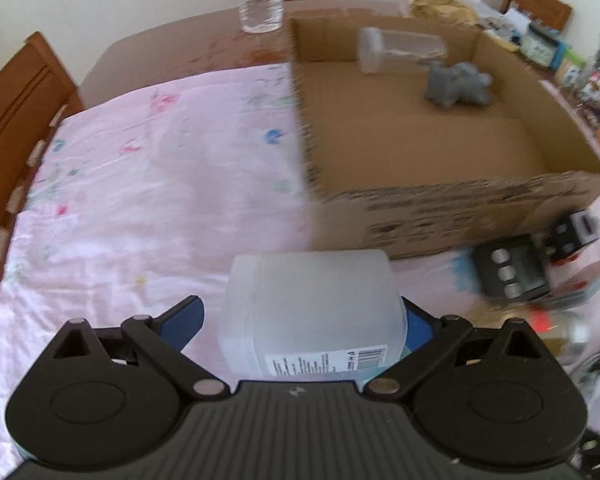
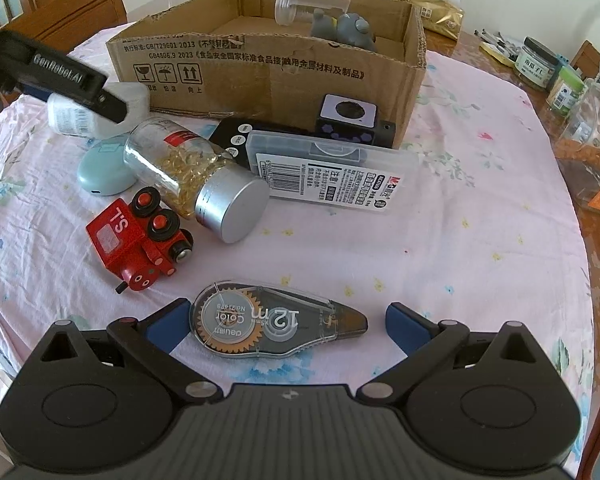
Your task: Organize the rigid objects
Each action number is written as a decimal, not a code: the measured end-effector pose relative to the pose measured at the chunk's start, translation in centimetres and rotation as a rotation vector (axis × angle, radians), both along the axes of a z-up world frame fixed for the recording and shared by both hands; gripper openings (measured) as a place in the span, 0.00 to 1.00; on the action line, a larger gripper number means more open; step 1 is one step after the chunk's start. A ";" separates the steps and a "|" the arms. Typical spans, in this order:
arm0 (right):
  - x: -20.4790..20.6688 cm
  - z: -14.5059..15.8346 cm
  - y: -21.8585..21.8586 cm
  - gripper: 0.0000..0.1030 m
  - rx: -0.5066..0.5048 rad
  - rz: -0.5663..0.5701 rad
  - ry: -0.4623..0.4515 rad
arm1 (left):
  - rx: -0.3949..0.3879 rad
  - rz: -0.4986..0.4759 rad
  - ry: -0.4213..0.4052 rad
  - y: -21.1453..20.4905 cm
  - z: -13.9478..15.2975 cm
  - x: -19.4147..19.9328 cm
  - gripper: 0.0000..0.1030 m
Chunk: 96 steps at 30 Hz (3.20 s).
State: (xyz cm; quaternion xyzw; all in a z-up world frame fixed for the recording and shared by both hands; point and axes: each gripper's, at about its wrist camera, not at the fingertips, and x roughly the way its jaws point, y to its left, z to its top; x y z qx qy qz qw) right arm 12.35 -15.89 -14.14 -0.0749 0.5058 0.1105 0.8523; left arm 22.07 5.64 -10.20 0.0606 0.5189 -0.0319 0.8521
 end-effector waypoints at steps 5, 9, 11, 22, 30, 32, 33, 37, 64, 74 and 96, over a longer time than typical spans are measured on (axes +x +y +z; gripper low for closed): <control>-0.1 0.0 0.1 1.00 0.001 -0.006 -0.006 | 0.022 0.033 0.007 2.1 -1.0 0.0 0.96; -0.5 -0.1 0.0 1.00 0.005 -0.009 -0.025 | -0.014 0.031 0.026 2.9 -1.8 -0.1 0.96; -0.8 -0.1 0.0 1.00 0.007 -0.019 -0.034 | -0.030 0.036 0.024 3.1 -2.1 0.0 0.98; -1.5 -0.2 0.8 1.00 0.014 -0.035 -0.066 | -0.045 -0.017 -0.023 3.6 -2.3 -0.5 0.99; -1.7 -0.2 0.9 1.00 0.015 -0.059 -0.079 | -0.013 -0.110 -0.060 3.3 -1.5 -0.9 0.95; -1.9 -0.2 0.9 1.00 0.014 -0.070 -0.077 | -0.021 -0.122 -0.058 3.2 -1.3 -0.9 0.92; -2.0 -0.2 0.9 1.00 0.013 -0.076 -0.076 | -0.024 -0.129 -0.060 3.1 -1.3 -0.9 0.91; -2.1 -0.2 1.0 1.00 0.013 -0.088 -0.074 | -0.028 -0.148 -0.060 2.9 -1.3 -0.8 0.87; -1.2 0.2 0.8 0.91 0.010 -0.112 -0.062 | 0.005 -0.266 -0.063 2.3 -0.1 -0.5 0.86; -0.9 0.2 0.8 0.90 0.006 -0.110 -0.042 | 0.011 -0.232 -0.041 2.1 0.0 -0.1 0.83; -0.3 1.2 -0.3 0.90 -0.006 -0.063 -0.007 | 0.024 -0.182 0.012 1.8 0.9 -0.7 0.82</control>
